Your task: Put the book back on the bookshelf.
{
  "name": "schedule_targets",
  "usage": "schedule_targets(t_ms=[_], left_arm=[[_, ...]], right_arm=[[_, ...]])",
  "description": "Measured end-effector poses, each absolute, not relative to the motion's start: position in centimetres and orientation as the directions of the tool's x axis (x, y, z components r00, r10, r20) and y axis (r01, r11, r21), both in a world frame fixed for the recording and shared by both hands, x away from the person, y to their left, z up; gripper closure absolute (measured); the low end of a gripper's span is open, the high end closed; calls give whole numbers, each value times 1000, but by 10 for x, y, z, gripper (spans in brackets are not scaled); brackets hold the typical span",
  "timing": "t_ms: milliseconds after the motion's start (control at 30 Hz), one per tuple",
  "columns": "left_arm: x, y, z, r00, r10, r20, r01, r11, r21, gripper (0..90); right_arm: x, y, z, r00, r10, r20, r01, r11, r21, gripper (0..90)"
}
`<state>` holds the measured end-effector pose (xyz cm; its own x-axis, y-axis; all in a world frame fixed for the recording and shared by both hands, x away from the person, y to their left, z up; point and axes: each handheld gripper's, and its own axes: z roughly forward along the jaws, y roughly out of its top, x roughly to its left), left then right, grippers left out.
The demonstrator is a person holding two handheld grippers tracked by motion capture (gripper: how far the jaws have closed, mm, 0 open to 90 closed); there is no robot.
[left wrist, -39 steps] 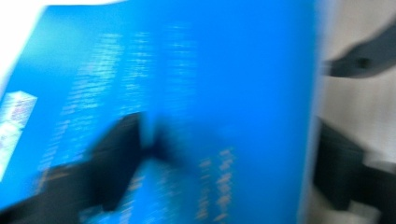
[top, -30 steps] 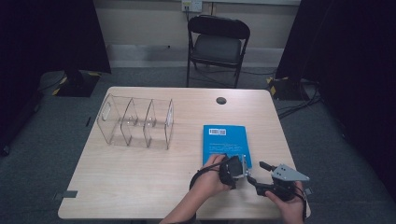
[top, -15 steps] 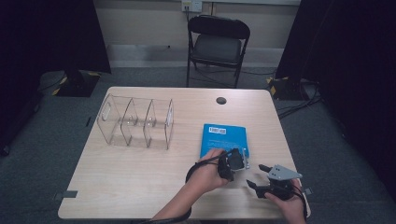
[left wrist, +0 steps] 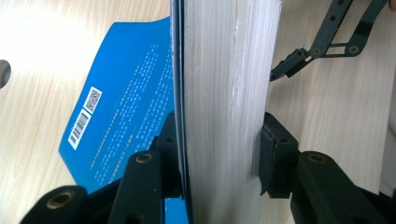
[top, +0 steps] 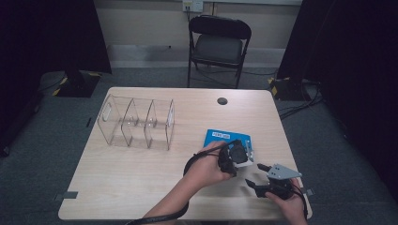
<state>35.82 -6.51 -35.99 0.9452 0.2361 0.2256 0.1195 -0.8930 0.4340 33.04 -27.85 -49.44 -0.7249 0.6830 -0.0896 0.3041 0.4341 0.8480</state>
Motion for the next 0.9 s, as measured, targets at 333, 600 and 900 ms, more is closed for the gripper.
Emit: schedule_targets(t_ms=[333, 600, 900], left_arm=[[360, -68, -349, 956, 215, 202, 113, -899, 423, 597], [359, -69, -343, 961, 204, 188, 110, -903, 416, 598], [362, -67, -341, 965, 201, 170, 111, -895, 431, 598]], right_arm=[[331, -274, -482, -762, 631, -146, 208, 453, 867, 129], [346, -273, -467, -740, 620, -263, 118, 503, 856, 134], [366, -255, -456, -804, 488, -339, -3, 567, 824, 285]])
